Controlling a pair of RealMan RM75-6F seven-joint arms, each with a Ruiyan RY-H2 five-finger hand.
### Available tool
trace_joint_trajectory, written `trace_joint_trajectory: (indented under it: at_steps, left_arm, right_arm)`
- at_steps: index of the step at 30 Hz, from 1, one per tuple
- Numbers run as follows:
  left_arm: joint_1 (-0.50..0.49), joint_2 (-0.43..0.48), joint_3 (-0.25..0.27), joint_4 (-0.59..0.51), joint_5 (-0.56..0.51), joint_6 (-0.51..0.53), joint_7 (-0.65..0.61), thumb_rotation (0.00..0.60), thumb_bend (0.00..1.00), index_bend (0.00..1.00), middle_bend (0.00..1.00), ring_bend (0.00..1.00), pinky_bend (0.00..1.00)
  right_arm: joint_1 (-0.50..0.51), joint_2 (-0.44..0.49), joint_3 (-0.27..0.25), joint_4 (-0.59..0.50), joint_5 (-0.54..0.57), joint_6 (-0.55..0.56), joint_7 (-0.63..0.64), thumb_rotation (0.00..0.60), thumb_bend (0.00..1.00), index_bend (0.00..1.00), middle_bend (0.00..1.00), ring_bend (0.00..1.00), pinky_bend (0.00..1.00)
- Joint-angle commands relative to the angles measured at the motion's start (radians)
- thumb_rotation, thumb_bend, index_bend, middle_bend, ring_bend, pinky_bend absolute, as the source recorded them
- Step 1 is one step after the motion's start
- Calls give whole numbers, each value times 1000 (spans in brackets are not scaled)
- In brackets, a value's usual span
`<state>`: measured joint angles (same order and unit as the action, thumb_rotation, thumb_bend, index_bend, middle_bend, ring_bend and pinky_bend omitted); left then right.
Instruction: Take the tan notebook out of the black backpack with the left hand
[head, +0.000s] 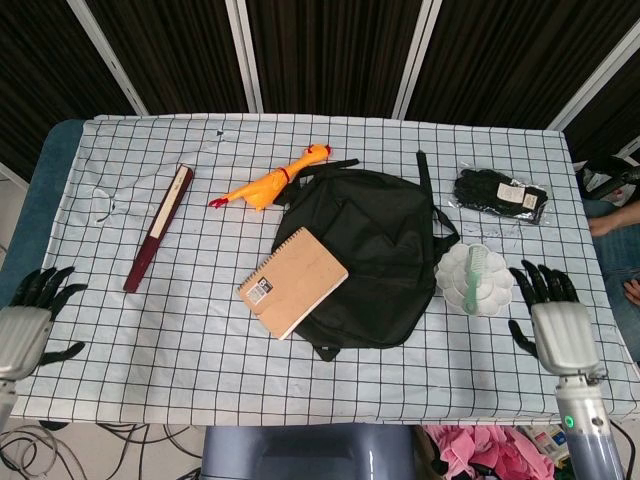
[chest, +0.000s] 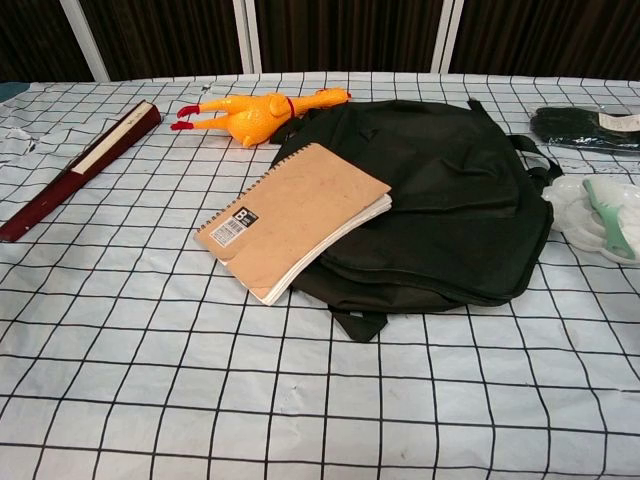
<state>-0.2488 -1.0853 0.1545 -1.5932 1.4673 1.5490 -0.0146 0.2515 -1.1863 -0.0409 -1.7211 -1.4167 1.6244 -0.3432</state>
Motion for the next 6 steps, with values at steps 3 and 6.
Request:
trace_joint_trajectory:
  at_steps: [3,6]
  left_arm:
    - [93,0,3,-9,55,116,-20,600,18,206,58,0,0]
    - [105,-4,-13,8,55,115,-41,600,18,206,58,0,0]
  right_arm:
    - [-160,-100,-105,148,-137,124,47,600,262,140,74,83,121]
    - [-168,-83,-97,120,-125,97,34,600,262,111,71,81,121]
